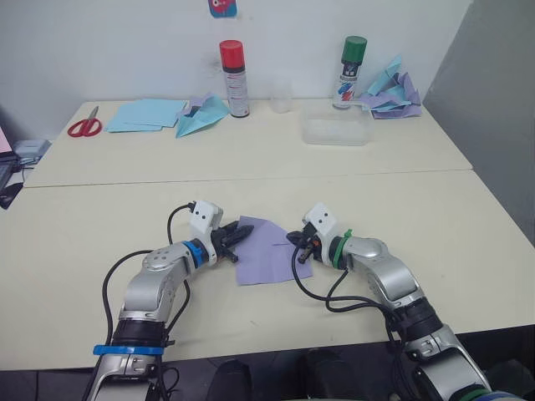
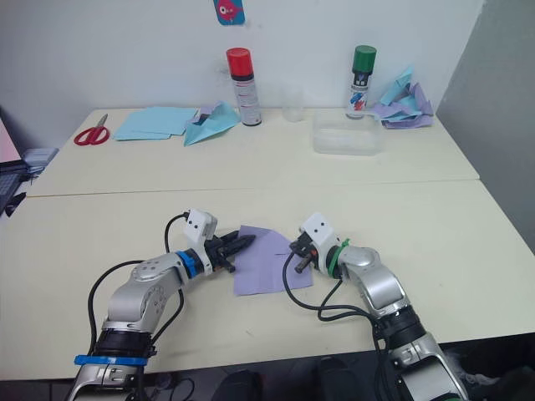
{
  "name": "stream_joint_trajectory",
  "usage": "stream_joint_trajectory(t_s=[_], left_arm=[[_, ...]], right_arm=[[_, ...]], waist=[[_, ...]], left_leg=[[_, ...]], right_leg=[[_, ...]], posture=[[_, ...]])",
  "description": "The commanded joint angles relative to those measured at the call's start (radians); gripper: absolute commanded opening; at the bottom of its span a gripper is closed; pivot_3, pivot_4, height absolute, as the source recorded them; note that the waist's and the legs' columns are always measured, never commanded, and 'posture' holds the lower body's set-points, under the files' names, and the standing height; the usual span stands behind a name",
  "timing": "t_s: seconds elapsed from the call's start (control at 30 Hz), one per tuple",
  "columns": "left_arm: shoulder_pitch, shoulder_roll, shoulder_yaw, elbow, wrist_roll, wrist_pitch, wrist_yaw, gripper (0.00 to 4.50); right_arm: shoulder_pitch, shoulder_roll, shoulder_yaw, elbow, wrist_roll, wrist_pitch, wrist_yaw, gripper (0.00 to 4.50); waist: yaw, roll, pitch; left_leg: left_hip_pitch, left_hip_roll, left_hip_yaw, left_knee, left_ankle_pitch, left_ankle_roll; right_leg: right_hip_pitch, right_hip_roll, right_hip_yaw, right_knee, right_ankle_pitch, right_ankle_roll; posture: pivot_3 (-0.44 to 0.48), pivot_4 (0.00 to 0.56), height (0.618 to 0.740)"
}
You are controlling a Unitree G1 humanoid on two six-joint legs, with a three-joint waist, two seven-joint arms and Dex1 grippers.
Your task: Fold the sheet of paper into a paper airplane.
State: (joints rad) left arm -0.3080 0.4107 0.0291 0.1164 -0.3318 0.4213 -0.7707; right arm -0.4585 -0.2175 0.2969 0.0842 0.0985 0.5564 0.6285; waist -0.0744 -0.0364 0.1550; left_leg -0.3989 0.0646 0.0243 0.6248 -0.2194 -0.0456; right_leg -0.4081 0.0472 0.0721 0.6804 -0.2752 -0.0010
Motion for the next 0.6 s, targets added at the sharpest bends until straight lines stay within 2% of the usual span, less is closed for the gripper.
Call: stream_joint_trajectory(t_s=[0.03,0.3,0.6], left_arm=[[-0.005,0.032,-0.01,-0.019,0.024,-0.049,-0.023,0.02],[-0.03,0.148,-0.194,0.016,0.266,-0.346,-0.091,0.02],[-0.097,0.222,-0.305,0.1,0.417,-0.431,-0.163,0.02]], right_arm=[[0.0,0.007,0.021,0.021,-0.014,0.019,-0.003,0.0],[-0.004,0.01,0.027,0.018,-0.014,0.02,0.004,0.0],[-0.044,0.028,-0.003,0.007,0.017,0.01,0.022,0.0]], waist=[[-0.001,0.0,0.0],[-0.006,0.0,0.0],[-0.006,0.0,0.0]], left_leg=[[0.0,0.0,0.0,0.0,0.0,0.0],[0.0,0.0,0.0,-0.002,0.0,0.0],[0.0,0.0,0.001,-0.001,0.0,0.0]], right_leg=[[0.0,0.0,0.0,0.0,0.0,0.0],[-0.001,0.0,0.001,0.0,-0.001,-0.001],[-0.001,0.0,0.0,0.0,-0.001,-0.001]], posture=[[0.0,0.15,0.74],[0.0,0.15,0.74],[0.0,0.15,0.74]])
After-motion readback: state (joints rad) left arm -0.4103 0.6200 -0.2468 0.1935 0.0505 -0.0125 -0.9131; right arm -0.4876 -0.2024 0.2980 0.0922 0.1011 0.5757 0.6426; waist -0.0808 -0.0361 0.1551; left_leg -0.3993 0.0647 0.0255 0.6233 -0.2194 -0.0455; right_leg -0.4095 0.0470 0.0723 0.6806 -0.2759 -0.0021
